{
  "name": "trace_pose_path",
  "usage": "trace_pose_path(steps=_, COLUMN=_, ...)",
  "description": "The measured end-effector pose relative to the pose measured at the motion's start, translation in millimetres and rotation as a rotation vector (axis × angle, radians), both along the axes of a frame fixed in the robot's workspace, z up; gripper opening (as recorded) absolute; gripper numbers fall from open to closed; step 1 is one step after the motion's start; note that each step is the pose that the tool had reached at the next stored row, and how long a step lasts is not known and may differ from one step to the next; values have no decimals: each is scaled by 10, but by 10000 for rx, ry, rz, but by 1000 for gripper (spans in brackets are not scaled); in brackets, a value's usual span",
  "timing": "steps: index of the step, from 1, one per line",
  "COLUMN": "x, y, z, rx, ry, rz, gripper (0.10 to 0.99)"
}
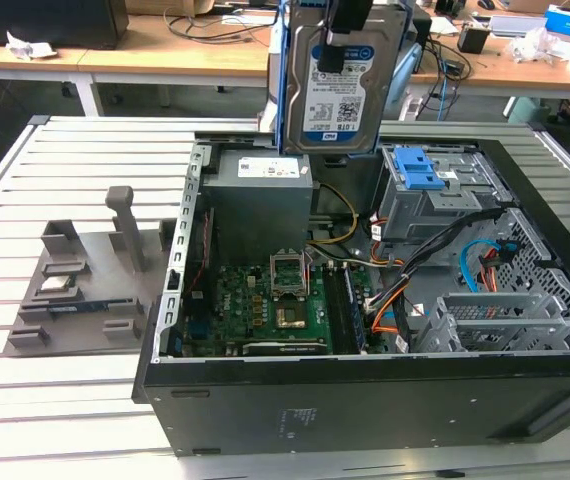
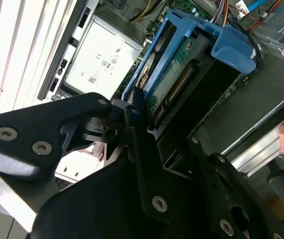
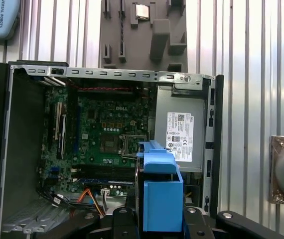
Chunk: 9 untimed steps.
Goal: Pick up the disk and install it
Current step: 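Pick up the disk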
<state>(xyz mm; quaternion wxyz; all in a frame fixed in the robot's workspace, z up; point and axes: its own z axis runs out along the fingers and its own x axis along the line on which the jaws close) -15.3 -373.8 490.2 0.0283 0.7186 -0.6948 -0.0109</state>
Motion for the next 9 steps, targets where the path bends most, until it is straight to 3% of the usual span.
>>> trace_pose_path(steps=9, x=0, y=-106, z=0, rx=-107, ry=0, rz=0, gripper=361)
